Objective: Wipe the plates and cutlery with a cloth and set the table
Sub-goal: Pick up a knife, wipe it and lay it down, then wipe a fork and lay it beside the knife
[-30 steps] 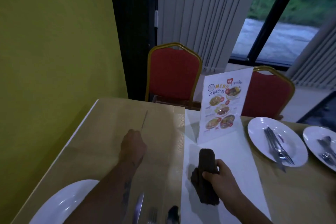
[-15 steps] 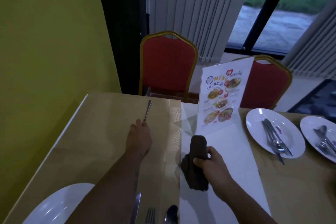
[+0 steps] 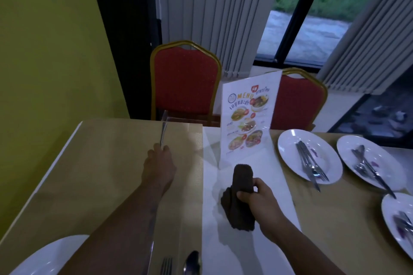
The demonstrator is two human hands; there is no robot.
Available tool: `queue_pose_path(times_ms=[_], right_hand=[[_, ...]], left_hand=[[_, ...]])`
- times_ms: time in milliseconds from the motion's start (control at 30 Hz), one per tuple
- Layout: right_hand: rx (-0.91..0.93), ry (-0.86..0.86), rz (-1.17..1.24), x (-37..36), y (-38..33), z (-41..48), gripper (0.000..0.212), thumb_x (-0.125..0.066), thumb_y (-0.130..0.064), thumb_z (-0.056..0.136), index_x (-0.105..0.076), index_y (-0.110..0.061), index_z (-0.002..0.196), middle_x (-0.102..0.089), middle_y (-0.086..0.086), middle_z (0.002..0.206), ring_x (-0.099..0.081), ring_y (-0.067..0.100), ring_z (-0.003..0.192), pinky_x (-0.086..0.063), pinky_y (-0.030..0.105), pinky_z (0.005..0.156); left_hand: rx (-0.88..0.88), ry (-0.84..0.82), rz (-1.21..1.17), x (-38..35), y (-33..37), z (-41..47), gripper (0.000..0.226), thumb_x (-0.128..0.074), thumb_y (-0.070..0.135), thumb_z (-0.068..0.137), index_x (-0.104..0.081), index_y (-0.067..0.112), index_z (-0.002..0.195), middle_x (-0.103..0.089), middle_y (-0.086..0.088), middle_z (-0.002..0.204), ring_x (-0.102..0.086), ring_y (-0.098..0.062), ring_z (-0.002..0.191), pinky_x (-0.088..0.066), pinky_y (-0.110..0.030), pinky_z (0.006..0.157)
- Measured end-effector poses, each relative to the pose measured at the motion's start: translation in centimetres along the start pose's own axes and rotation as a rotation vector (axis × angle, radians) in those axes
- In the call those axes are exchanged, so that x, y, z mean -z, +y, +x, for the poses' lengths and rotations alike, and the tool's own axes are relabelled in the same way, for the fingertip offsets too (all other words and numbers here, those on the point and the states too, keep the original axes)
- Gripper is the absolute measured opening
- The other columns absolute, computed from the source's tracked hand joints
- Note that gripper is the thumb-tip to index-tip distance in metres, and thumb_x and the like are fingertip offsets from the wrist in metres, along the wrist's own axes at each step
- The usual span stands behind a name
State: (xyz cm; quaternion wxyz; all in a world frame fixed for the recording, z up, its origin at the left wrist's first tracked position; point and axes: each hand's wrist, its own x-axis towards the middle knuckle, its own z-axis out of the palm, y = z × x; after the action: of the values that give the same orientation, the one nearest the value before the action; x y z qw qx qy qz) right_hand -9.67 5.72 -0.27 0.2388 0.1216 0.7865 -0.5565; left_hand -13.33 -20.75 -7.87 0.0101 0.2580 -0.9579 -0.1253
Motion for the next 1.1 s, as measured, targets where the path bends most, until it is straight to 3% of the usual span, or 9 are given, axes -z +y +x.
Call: queue_pose_path(times_ms=[200, 333, 433, 567, 667, 867, 933, 1033, 1100], right_hand=[[-0.005, 0.01, 0.177, 5.7, 1.6, -0.3, 0.019, -0.055, -0.002, 0.095, -0.069, -0.013, 0.103, -0.075, 0.013, 0.106, -0.071, 0.03, 0.101, -0.053, 0.05, 0.098], [0.013, 0.064, 0.274, 11.2, 3.6, -1.1, 0.029, -0.048, -0.001, 0.099, -0.073, -0.014, 0.107, -0.076, 0.013, 0.107, -0.073, 0.028, 0.099, -0.056, 0.045, 0.092], [-0.013, 0.115, 0.38, 17.1, 5.7, -2.4, 0.028, -0.045, -0.002, 0.102, -0.069, -0.007, 0.114, -0.075, 0.018, 0.108, -0.073, 0.033, 0.098, -0.057, 0.046, 0.09], [-0.017, 0.155, 0.5, 25.1, 9.1, -3.7, 0.028, -0.042, -0.003, 0.103, -0.066, -0.005, 0.117, -0.076, 0.016, 0.105, -0.074, 0.027, 0.09, -0.058, 0.036, 0.079], [-0.047, 0.209, 0.558, 31.7, 11.5, -4.3, 0.025, -0.045, -0.006, 0.103, -0.065, -0.01, 0.117, -0.075, 0.013, 0.103, -0.072, 0.028, 0.094, -0.056, 0.043, 0.089], [-0.076, 0.28, 0.636, 43.2, 16.7, -4.0, 0.035, -0.049, -0.015, 0.102, -0.058, -0.012, 0.136, -0.07, 0.014, 0.121, -0.066, 0.033, 0.11, -0.049, 0.05, 0.104], [-0.077, 0.302, 0.702, 46.1, 18.1, -4.1, 0.035, -0.05, -0.014, 0.102, -0.058, -0.01, 0.136, -0.069, 0.013, 0.119, -0.065, 0.031, 0.107, -0.051, 0.046, 0.097], [-0.061, 0.306, 0.796, 49.5, 19.4, -4.5, 0.025, -0.048, -0.007, 0.102, -0.062, -0.013, 0.121, -0.071, 0.007, 0.104, -0.066, 0.026, 0.096, -0.052, 0.04, 0.08], [-0.054, 0.32, 0.826, 51.3, 20.2, -4.6, 0.027, -0.048, -0.007, 0.102, -0.06, -0.013, 0.125, -0.069, 0.004, 0.102, -0.065, 0.025, 0.095, -0.052, 0.042, 0.084]], left_hand=[[-0.037, -0.022, -0.455, 2.0, 7.5, -5.1, 0.024, -0.051, 0.014, 0.086, -0.068, 0.022, 0.099, -0.065, 0.0, 0.106, -0.061, -0.021, 0.09, -0.052, -0.032, 0.077], [-0.186, -0.159, -0.574, 2.2, 13.2, -8.8, 0.026, -0.051, 0.011, 0.086, -0.069, 0.029, 0.086, -0.07, 0.0, 0.098, -0.064, -0.02, 0.079, -0.047, -0.026, 0.066], [-0.296, -0.244, -0.592, 1.4, 19.7, -12.1, 0.025, -0.051, 0.012, 0.09, -0.07, 0.028, 0.091, -0.069, 0.001, 0.094, -0.063, -0.011, 0.07, -0.043, -0.023, 0.055], [-0.396, -0.346, -0.572, -0.7, 28.3, -16.7, 0.025, -0.051, 0.015, 0.089, -0.073, 0.026, 0.095, -0.07, 0.001, 0.095, -0.066, -0.015, 0.084, -0.051, -0.026, 0.069], [-0.409, -0.428, -0.612, -2.7, 34.6, -20.3, 0.024, -0.052, 0.014, 0.087, -0.069, 0.03, 0.083, -0.07, 0.002, 0.09, -0.068, -0.02, 0.089, -0.054, -0.031, 0.082], [-0.488, -0.58, -0.599, -7.0, 45.9, -27.4, 0.024, -0.054, 0.011, 0.085, -0.072, 0.026, 0.087, -0.068, 0.004, 0.08, -0.065, -0.012, 0.075, -0.052, -0.024, 0.075], [-0.506, -0.597, -0.563, -8.6, 48.9, -29.2, 0.022, -0.054, 0.014, 0.09, -0.075, 0.02, 0.095, -0.069, 0.004, 0.084, -0.065, -0.011, 0.079, -0.054, -0.024, 0.078], [-0.523, -0.592, -0.513, -10.4, 52.2, -31.3, 0.021, -0.054, 0.019, 0.095, -0.074, 0.02, 0.099, -0.072, 0.002, 0.095, -0.063, -0.007, 0.078, -0.048, -0.014, 0.066], [-0.559, -0.562, -0.462, -11.4, 54.3, -32.5, 0.021, -0.054, 0.022, 0.096, -0.073, 0.018, 0.106, -0.071, 0.001, 0.103, -0.06, -0.006, 0.079, -0.042, -0.01, 0.064]])
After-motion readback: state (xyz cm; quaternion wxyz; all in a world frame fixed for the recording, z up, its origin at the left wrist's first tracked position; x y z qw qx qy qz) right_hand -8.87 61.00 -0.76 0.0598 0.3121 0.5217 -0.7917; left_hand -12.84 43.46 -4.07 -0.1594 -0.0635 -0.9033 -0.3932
